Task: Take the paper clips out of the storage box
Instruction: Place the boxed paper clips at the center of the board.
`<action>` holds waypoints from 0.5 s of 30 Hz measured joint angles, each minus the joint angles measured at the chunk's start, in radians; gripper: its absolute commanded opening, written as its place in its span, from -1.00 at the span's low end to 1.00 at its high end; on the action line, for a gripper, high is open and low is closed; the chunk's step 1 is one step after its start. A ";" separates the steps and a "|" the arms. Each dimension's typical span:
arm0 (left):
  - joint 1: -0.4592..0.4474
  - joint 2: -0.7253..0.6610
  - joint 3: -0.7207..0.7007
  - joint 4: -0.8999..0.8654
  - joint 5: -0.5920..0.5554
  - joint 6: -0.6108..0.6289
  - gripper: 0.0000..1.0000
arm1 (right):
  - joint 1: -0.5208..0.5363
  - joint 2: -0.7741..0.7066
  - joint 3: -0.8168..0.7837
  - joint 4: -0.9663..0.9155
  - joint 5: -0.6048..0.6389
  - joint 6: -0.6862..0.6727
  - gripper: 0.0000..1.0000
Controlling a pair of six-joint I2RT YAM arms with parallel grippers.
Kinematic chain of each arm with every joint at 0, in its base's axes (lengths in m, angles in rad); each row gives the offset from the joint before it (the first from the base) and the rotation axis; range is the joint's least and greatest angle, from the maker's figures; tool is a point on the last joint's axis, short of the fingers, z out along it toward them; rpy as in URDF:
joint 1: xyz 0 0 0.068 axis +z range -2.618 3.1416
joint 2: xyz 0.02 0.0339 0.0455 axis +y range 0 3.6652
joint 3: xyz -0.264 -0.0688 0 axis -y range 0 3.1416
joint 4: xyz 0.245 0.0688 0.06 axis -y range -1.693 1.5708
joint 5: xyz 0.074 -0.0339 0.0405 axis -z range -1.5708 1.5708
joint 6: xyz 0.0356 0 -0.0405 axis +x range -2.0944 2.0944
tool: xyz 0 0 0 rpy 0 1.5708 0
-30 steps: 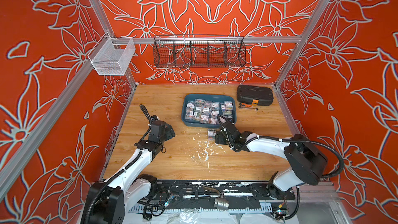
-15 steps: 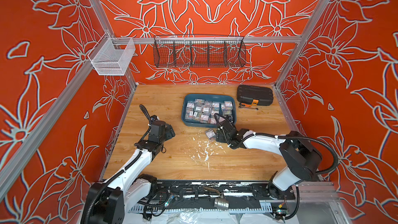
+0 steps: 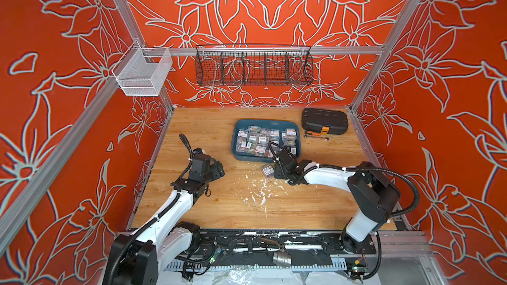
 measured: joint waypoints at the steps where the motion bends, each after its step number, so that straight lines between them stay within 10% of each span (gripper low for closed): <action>1: 0.000 -0.006 0.000 0.009 0.045 -0.006 0.66 | 0.000 0.002 0.000 0.003 -0.006 -0.001 0.16; 15: -0.138 0.294 0.029 0.195 0.372 -0.110 0.32 | 0.000 -0.003 -0.064 0.221 -0.145 0.060 0.19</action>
